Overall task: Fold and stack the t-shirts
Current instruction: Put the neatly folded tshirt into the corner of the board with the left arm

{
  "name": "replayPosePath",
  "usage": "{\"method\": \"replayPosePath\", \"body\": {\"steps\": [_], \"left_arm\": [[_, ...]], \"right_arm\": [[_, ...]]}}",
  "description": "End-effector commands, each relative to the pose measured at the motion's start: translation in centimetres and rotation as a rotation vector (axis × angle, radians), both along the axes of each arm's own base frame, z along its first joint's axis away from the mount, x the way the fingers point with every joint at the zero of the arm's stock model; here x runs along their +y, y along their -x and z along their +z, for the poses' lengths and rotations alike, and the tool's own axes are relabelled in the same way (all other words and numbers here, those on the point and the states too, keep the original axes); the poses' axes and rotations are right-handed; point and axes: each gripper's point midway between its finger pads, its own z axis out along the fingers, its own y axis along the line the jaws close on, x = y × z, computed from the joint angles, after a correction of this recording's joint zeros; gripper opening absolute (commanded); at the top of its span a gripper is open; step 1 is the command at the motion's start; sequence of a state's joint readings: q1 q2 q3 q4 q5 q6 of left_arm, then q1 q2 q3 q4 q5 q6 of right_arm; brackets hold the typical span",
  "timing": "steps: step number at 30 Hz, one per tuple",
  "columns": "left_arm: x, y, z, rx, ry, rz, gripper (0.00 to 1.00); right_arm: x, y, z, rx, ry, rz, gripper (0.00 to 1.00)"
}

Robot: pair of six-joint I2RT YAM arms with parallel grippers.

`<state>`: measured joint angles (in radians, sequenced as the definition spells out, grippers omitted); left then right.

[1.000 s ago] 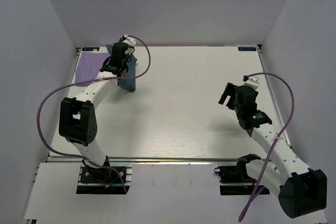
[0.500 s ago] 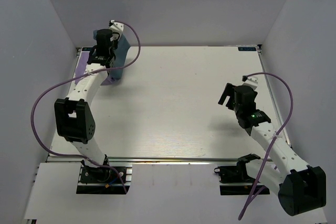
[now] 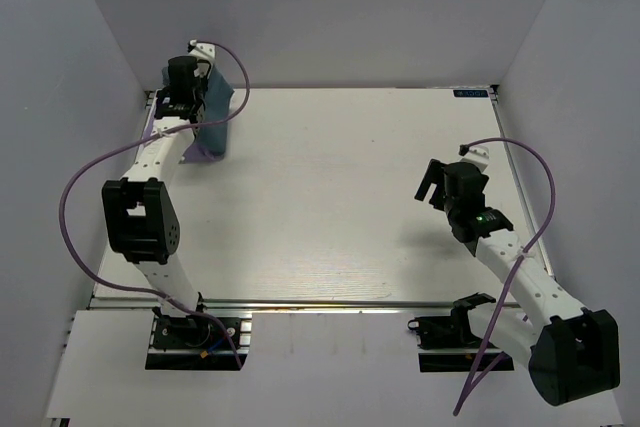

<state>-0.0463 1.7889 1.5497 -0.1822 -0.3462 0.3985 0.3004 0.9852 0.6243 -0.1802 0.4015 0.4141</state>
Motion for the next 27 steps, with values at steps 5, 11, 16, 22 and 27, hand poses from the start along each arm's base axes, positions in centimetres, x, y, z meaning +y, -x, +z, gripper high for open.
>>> {"method": "replayPosePath", "body": {"steps": [5,11,16,22,27], "left_arm": [[4.2,-1.1,-2.2,-0.025,0.054,0.162,0.00],[7.6,-1.6,-4.6,0.018,0.125,0.299,0.00],[9.3,-1.9,-5.0,0.012,0.158,0.335,0.00],[10.2,-2.5,-5.3,0.022,0.169,0.350,0.08],[10.7,-2.6,-5.5,0.036,0.185,0.369,0.64]], "right_arm": [[-0.4,-0.6,0.5,-0.023,0.008,-0.028,0.90],[-0.4,-0.7,0.3,-0.015,0.014,-0.028,0.90],[-0.3,-0.9,-0.2,0.001,0.018,-0.023,0.90],[-0.2,-0.9,-0.3,0.009,0.019,-0.017,0.90],[-0.3,-0.9,-0.2,0.003,0.020,-0.020,0.90]]}}
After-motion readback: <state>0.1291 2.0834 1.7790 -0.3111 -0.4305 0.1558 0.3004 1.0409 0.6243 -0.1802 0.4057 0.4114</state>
